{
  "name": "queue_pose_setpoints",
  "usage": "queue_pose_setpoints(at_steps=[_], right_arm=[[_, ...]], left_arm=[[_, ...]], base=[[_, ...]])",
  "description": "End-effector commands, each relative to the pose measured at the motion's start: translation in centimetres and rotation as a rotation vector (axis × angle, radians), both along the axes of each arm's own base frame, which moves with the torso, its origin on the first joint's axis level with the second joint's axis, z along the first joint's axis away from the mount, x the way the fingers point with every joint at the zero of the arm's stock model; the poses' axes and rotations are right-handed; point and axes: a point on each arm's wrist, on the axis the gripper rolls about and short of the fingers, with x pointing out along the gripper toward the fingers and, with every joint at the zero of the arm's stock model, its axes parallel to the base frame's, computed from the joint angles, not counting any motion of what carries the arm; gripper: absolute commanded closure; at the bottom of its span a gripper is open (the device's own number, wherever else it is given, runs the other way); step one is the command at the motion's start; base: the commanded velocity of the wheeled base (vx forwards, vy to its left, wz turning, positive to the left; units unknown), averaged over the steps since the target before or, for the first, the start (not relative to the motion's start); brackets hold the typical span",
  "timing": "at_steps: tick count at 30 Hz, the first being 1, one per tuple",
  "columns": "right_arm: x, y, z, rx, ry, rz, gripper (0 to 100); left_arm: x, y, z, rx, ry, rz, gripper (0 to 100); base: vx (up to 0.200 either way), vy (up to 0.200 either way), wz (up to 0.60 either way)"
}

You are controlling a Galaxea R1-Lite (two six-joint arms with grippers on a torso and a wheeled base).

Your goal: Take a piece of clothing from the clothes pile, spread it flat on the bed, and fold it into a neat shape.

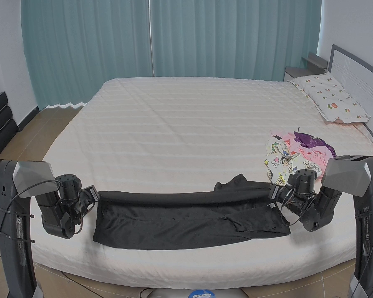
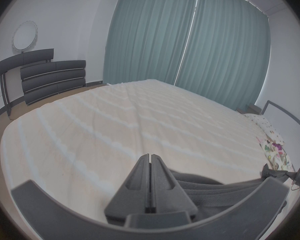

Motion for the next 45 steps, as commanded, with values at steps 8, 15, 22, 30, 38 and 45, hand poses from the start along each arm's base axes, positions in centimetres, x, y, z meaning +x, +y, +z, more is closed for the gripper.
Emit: queue_pose_setpoints(at_steps=[8, 15, 22, 30, 38, 45], right_arm=[[-2.4, 0.1, -2.4, -0.027, 0.089, 0.03, 100], [-3.0, 0.0, -1.4, -0.014, 0.08, 0.028, 0], [-3.0, -1.6, 2.8, 0.08, 0.0, 0.025, 0], [-1.4, -0.4, 3.8, 0.131, 0.063, 0.099, 0], [1.5, 2.2, 3.9, 0.136, 0.147, 0.155, 0], [4.1, 2.9, 2.6, 0.13, 0.224, 0.183, 0]], left_arm=[[-3.2, -1.2, -3.7, 0.004, 0.137, -0.038, 100], [-3.5, -1.6, -3.7, 0.023, 0.142, -0.051, 0], [-4.8, -0.8, -1.0, 0.008, 0.074, -0.019, 0], [-4.5, -0.3, 3.5, -0.141, -0.063, -0.009, 0], [-1.7, -1.5, 3.8, -0.346, -0.051, -0.012, 0], [-0.8, -1.8, 2.2, -0.476, 0.033, -0.006, 0]], base=[[0.0, 0.0, 0.0], [0.0, 0.0, 0.0], [0.0, 0.0, 0.0], [0.0, 0.0, 0.0], [0.0, 0.0, 0.0], [0.0, 0.0, 0.0]])
